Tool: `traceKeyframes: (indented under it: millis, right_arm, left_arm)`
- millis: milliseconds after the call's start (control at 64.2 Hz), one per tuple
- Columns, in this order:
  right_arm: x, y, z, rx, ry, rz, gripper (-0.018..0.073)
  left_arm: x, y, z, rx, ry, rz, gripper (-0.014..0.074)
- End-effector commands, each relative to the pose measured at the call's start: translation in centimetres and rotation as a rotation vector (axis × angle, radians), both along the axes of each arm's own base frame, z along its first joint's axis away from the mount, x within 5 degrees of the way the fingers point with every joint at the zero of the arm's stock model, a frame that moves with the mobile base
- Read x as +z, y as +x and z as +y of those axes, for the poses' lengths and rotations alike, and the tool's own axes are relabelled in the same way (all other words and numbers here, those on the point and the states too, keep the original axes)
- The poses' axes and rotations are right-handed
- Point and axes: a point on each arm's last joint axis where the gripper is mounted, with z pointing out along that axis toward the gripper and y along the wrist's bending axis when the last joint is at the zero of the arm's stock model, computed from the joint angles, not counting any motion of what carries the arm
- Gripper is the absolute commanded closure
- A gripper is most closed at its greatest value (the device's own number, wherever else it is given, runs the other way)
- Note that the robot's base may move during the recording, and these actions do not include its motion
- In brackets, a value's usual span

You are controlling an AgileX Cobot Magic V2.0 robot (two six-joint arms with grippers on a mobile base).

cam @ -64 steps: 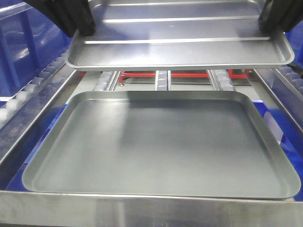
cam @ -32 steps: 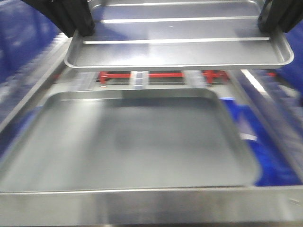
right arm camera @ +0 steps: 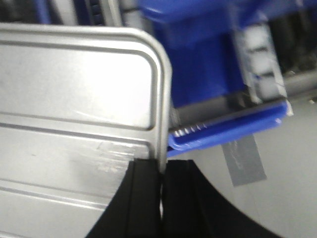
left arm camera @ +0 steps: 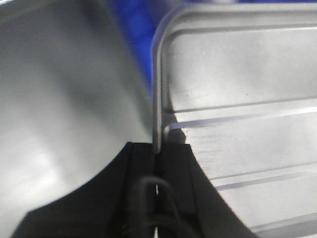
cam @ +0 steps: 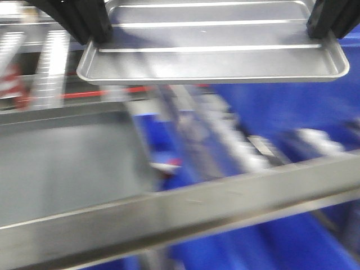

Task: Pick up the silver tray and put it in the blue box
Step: 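Hold the tray with both grippers while the base backs away from the rack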

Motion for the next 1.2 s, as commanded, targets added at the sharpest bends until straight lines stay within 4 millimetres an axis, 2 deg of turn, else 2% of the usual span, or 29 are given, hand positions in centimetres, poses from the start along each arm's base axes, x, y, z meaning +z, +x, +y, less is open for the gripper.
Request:
traceKeyframes:
  millis: [0, 1183]
  right_arm:
    - [1.82, -0.27, -1.02, -0.001, -0.051, -0.095, 0.0503]
    - [1.82, -0.27, -1.02, -0.001, -0.051, -0.095, 0.0503]
  left_arm:
    - [2.09, -0.40, 1.01, -0.001, 0.027, -0.083, 0.0693]
    - [2.09, -0.40, 1.01, -0.001, 0.027, -0.083, 0.0693]
